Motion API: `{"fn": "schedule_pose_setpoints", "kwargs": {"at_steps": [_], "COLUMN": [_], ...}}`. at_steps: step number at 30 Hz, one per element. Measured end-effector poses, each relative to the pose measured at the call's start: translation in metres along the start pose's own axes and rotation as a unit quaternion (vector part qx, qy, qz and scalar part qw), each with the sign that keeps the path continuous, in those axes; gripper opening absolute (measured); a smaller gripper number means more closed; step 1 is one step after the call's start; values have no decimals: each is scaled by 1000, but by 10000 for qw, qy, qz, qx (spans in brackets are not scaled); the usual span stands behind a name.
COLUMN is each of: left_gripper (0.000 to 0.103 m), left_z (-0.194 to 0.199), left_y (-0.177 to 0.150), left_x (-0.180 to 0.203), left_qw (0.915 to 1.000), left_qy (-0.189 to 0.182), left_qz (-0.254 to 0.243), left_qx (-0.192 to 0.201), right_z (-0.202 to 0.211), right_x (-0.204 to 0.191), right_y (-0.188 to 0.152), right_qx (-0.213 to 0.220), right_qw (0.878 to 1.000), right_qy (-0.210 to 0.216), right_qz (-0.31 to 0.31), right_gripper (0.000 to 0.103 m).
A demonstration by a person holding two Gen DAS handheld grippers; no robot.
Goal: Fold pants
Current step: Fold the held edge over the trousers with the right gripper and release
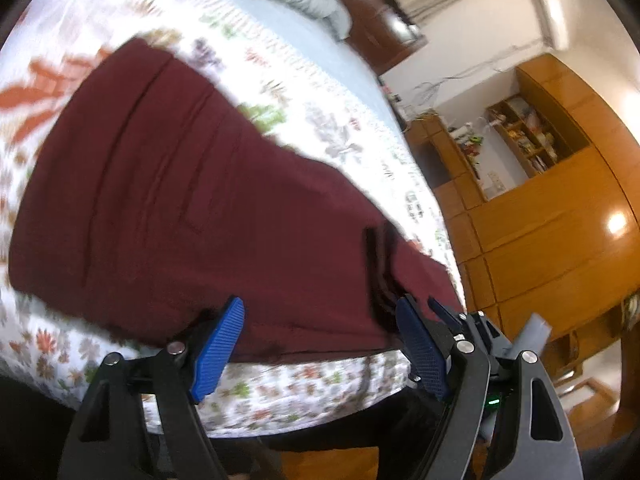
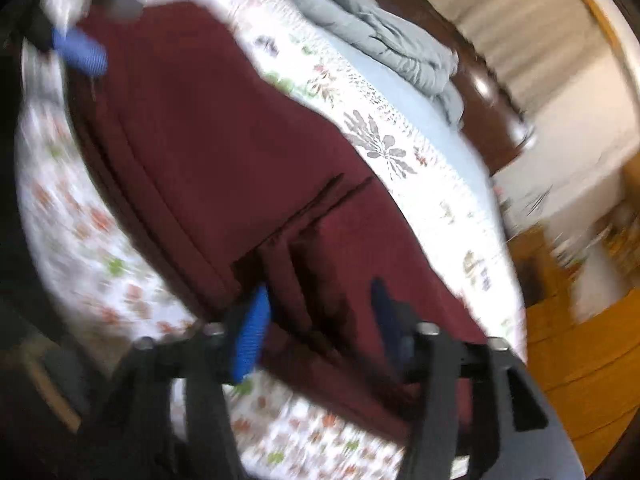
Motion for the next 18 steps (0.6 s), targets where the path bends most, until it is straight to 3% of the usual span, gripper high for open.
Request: {"fn": "schedule_pose_setpoints", "kwargs": {"at_steps": [3,6,7,9,13,15,18], "left_gripper": [79,79,79,79,79,79,79], "left_z": [-2,-27,-40,-68,-129,-146,-161], "left_y": [10,12,9,2,-23,-39,-62], "left_x": [40,101,118,142,152,141,127], "left_qw": [9988,9905,9868,9818,9808,9823,9814], "left_qy": [-456,-1349,-1577,-1806,-1655,-1404,-1185], "left_qz": [-141,-260,-285,-418,-419,-407,-263], "left_qx": [98,-72,-221,-406,-944,-1167,-1485], "right_z": [33,41,34,18,-12,-20,-18], "right_x": [46,127,150,173,175,163,153], "right_y": [1,-21,-38,-65,-119,-138,-149], "right_qx": [106,22,-124,-360,-898,-1141,-1152], "right_qw": [9891,9601,9447,9245,8826,8717,8679], "right_qy": [875,1186,1374,1632,2237,2485,2647], "right_qz": [-1177,-2532,-2976,-3427,-4037,-4068,-4043], "right_gripper": [55,55,50,43,29,29,27]}}
Point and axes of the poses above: each gripper's, at about its wrist camera, not at the fingertips, and z roughly against the way its jaws point, x to its right, y to its top, the point moved 10 cm from there along -z, roughly the way its jaws point, and after that the axes turned 1 degree about -z, right-handed, at the moved point
